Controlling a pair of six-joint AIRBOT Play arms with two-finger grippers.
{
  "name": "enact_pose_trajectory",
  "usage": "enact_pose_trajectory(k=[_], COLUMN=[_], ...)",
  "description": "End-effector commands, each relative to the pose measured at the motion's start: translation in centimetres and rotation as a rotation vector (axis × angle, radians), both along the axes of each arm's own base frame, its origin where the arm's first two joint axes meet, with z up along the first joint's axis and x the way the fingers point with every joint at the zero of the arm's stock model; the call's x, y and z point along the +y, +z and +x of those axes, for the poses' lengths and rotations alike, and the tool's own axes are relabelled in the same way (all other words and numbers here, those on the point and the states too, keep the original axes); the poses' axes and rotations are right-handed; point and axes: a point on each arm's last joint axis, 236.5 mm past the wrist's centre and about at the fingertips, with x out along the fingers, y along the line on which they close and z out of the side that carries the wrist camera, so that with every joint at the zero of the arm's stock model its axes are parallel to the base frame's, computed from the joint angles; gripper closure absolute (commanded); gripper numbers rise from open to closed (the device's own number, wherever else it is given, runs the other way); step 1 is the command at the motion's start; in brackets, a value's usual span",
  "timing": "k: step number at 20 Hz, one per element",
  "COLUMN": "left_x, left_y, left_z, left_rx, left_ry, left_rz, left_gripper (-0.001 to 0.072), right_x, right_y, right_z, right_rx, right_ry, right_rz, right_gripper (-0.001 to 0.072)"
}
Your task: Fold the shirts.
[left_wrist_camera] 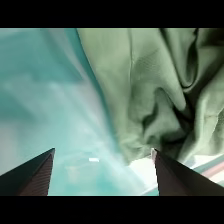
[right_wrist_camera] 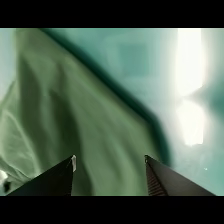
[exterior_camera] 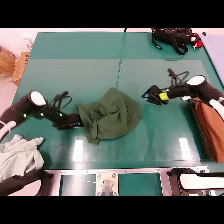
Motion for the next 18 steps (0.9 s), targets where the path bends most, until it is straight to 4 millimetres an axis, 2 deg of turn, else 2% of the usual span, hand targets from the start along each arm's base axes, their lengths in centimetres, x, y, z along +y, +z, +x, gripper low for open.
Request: enact_pose_trajectory(k=[1, 2, 3, 6, 7, 8, 9, 10, 11, 13, 16, 18], left_x=[-1.5, -1.3, -1.3, -1.3, -1.4, -1.5, -1.7, -1.8, -1.8, -2.1, -2.7, -2.8], left_y=[-2.7, -3.3, -3.7, -3.8, -3.7, -3.6, -3.3, -2.9, -2.3, -0.1, 4.8, 9.2], left_z=[-1.1, -1.5, -1.6, -0.5, 0.0, 0.3, 0.7, 1.3, 2.2, 4.7, 8.0, 10.0], left_rx=[0.022, 0.028, 0.034, -0.006, -0.016, -0.035, -0.066, -0.095, -0.120, -0.194, -0.308, -0.403], left_ry=[0.158, 0.177, 0.198, 0.241, 0.260, 0.256, 0.233, 0.220, 0.217, 0.191, 0.091, 0.041], left_rz=[-0.105, -0.097, -0.097, -0.111, -0.116, -0.123, -0.136, -0.144, -0.147, -0.157, -0.168, -0.159], left_gripper=[-0.0006, 0.0023, 0.0116, 0.0122, 0.0158, 0.0445, 0.0688, 0.0683, 0.0683, 0.0683, 0.0684, 0.0684], right_x=[5.8, 7.6, 9.4, 13.5, 14.5, 15.1, 15.5, 15.6, 15.5, 14.5, 11.5, 8.2], right_y=[-0.4, -0.2, -0.2, -1.3, -1.9, -2.2, -2.4, -2.1, -1.5, 0.8, 7.0, 11.8], right_z=[1.8, 2.1, 2.2, 1.8, 1.5, 1.1, 0.9, 0.8, 0.8, 1.7, 3.5, 4.2], right_rx=[-0.033, -0.048, -0.059, -0.054, -0.042, -0.032, -0.029, -0.028, -0.028, -0.061, -0.195, -0.307], right_ry=[0.143, 0.183, 0.221, 0.309, 0.331, 0.349, 0.358, 0.365, 0.376, 0.379, 0.321, 0.273], right_rz=[0.032, 0.033, 0.034, 0.039, 0.040, 0.042, 0.042, 0.045, 0.052, 0.063, 0.052, 0.005], right_gripper=[0.0201, 0.0201, 0.0201, 0.0203, 0.0230, 0.0324, 0.0476, 0.0660, 0.0693, 0.0694, 0.0694, 0.0694])
